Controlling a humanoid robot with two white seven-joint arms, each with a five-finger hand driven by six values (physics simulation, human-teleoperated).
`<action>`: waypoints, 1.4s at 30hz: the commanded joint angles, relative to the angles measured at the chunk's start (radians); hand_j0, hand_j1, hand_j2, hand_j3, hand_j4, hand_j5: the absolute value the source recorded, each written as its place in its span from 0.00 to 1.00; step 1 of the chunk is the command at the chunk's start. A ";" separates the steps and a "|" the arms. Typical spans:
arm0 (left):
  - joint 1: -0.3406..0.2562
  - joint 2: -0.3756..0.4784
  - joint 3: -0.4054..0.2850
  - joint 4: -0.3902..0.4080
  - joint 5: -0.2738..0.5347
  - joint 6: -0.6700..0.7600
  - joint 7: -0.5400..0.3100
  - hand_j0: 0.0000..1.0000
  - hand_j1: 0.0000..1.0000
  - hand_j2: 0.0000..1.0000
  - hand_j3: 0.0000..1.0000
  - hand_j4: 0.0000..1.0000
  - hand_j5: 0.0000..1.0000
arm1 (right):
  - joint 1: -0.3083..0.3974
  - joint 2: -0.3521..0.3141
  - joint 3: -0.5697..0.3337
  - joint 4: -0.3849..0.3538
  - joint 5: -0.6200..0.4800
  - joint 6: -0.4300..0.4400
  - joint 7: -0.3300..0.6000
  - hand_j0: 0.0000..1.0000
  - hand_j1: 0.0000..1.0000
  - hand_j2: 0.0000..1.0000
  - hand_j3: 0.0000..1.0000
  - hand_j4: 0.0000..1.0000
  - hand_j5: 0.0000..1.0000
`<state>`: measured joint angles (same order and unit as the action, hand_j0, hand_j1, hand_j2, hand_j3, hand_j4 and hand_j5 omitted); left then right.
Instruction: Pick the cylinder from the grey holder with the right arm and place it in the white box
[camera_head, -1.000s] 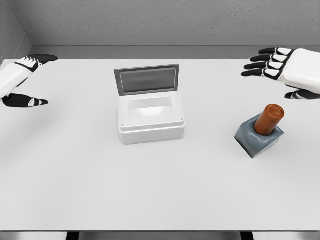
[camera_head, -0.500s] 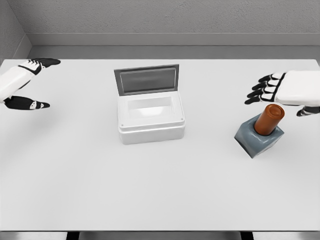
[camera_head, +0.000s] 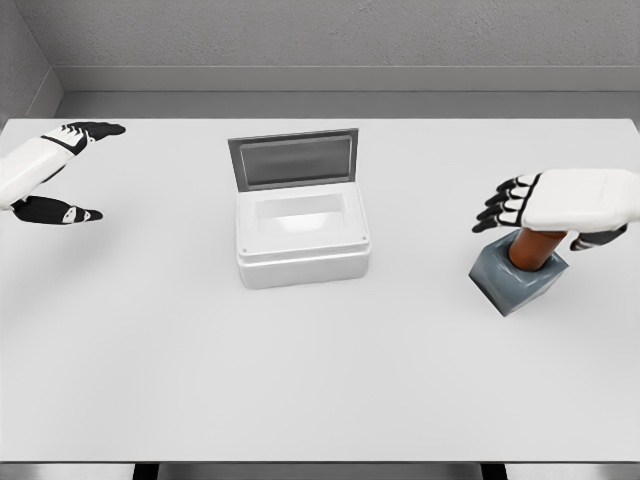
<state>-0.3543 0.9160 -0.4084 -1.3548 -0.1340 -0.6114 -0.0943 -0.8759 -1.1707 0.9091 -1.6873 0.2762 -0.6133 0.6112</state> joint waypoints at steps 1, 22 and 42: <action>0.000 0.000 0.000 0.000 0.008 0.001 0.001 1.00 1.00 1.00 1.00 1.00 1.00 | 0.000 0.013 0.014 0.006 0.008 0.002 0.000 1.00 1.00 1.00 1.00 1.00 1.00; 0.000 0.000 -0.006 0.003 0.008 0.001 0.001 1.00 1.00 1.00 1.00 1.00 1.00 | -0.002 -0.006 0.039 0.000 0.052 0.002 0.000 0.75 0.75 0.75 0.75 0.75 0.75; 0.000 0.001 -0.004 0.006 0.010 0.001 0.001 1.00 1.00 1.00 1.00 1.00 1.00 | -0.037 -0.023 0.031 -0.023 0.049 0.002 0.000 0.52 0.52 0.52 0.52 0.52 0.52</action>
<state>-0.3543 0.9160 -0.4133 -1.3481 -0.1310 -0.6114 -0.0941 -0.9127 -1.1916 0.9430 -1.7099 0.3292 -0.6132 0.6112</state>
